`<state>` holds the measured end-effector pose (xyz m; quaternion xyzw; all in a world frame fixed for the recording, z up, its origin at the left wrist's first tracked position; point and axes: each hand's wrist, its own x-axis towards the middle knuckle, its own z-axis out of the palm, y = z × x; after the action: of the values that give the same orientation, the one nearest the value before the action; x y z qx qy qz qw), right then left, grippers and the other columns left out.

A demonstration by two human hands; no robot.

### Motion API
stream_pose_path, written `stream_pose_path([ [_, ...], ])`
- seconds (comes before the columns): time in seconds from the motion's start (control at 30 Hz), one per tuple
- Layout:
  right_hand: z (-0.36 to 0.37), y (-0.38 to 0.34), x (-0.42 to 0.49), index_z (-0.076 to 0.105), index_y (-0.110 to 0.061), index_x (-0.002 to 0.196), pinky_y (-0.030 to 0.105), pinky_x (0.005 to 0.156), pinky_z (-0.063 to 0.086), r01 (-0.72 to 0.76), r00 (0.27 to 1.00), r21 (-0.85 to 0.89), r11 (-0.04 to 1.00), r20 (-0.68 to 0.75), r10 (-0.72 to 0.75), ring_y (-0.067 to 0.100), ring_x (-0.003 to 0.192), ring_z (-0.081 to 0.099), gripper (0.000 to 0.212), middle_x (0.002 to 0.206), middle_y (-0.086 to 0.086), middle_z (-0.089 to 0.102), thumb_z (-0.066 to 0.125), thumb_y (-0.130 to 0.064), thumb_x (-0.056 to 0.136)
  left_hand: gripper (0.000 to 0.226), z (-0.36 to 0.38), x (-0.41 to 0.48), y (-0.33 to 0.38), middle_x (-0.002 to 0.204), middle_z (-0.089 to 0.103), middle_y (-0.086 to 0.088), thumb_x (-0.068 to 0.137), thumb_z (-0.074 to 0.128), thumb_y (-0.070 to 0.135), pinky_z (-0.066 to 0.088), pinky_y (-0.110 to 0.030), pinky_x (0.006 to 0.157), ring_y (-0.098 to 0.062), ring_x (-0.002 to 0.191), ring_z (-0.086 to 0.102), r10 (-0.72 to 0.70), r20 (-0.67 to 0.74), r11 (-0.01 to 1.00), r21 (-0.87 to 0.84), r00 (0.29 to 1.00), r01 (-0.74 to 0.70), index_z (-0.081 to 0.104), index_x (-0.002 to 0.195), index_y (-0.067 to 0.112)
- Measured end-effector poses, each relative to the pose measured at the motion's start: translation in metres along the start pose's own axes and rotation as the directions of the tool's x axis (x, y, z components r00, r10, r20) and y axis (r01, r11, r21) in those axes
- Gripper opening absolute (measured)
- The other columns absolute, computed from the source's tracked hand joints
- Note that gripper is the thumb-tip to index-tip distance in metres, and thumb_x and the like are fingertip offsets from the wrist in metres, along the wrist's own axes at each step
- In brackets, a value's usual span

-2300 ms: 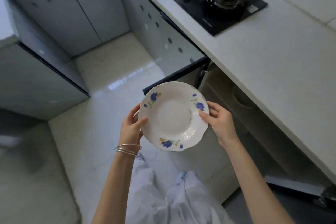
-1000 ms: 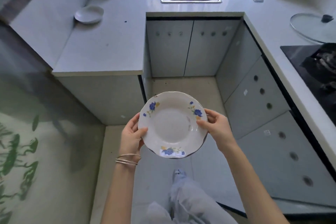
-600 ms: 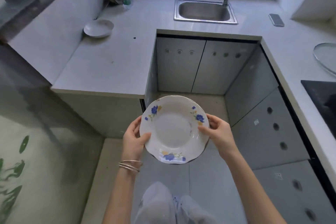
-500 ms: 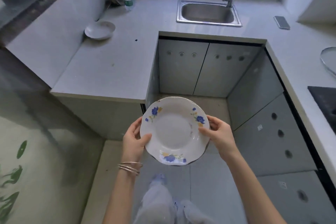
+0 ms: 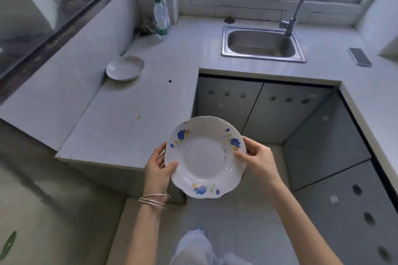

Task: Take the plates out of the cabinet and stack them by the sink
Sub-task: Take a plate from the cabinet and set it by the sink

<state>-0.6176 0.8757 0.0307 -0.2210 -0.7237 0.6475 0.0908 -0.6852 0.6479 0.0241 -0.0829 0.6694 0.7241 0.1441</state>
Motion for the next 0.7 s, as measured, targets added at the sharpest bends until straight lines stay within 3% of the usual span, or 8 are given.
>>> stream_pose_path([
  [0.07,0.004,-0.005,0.022,0.068,-0.032,0.097,0.018,0.073,0.054,0.003,1.000,-0.003,1.000,0.011,-0.003,0.005,0.083,0.068,0.045,0.085,-0.019,0.073,0.069,0.005,0.074,0.054,0.004,0.018,0.007,0.118,0.061,-0.009,0.078,0.058,-0.015,0.051,-0.050,0.088,-0.028,0.106,0.059,0.003,-0.008,1.000,0.000,1.000,-0.003,0.051,0.116,0.022],
  [0.17,0.006,-0.011,0.055,0.070,-0.040,0.083,0.027,0.077,0.057,0.005,0.999,-0.021,1.000,0.038,-0.004,0.012,0.086,0.068,0.045,0.087,-0.013,0.074,0.069,0.004,0.073,0.053,0.011,0.044,0.012,0.119,0.061,-0.009,0.078,0.058,-0.013,0.052,-0.051,0.085,-0.030,0.107,0.059,-0.008,-0.026,1.000,0.012,1.000,0.008,0.051,0.116,0.023],
  [0.33,0.003,-0.014,0.113,0.073,-0.036,0.082,0.044,0.082,0.054,-0.027,0.996,-0.017,0.999,0.090,0.029,0.015,0.081,0.064,0.043,0.092,0.004,0.074,0.065,0.005,0.072,0.053,0.033,0.087,0.015,0.122,0.060,-0.007,0.080,0.056,-0.012,0.057,-0.034,0.077,-0.029,0.110,0.058,-0.018,-0.063,1.000,-0.018,0.998,0.016,0.050,0.125,0.016],
  [0.5,-0.017,-0.023,0.185,0.071,-0.034,0.089,0.034,0.079,0.057,-0.040,0.987,-0.058,0.998,0.152,0.048,0.019,0.090,0.068,0.039,0.092,-0.002,0.074,0.066,0.002,0.073,0.055,0.077,0.131,0.023,0.122,0.060,-0.008,0.079,0.056,-0.014,0.051,-0.049,0.088,-0.030,0.109,0.058,-0.012,-0.137,1.000,-0.023,0.991,0.009,0.051,0.126,0.014],
  [0.7,-0.042,-0.044,0.272,0.066,-0.042,0.088,0.016,0.069,0.054,-0.001,0.966,-0.145,0.989,0.255,0.038,0.005,0.085,0.067,0.039,0.089,-0.014,0.072,0.070,-0.006,0.074,0.056,0.128,0.178,0.030,0.121,0.061,-0.011,0.078,0.053,-0.017,0.057,-0.034,0.075,-0.032,0.107,0.059,-0.031,-0.229,0.994,-0.109,0.973,0.006,0.049,0.128,0.008],
])
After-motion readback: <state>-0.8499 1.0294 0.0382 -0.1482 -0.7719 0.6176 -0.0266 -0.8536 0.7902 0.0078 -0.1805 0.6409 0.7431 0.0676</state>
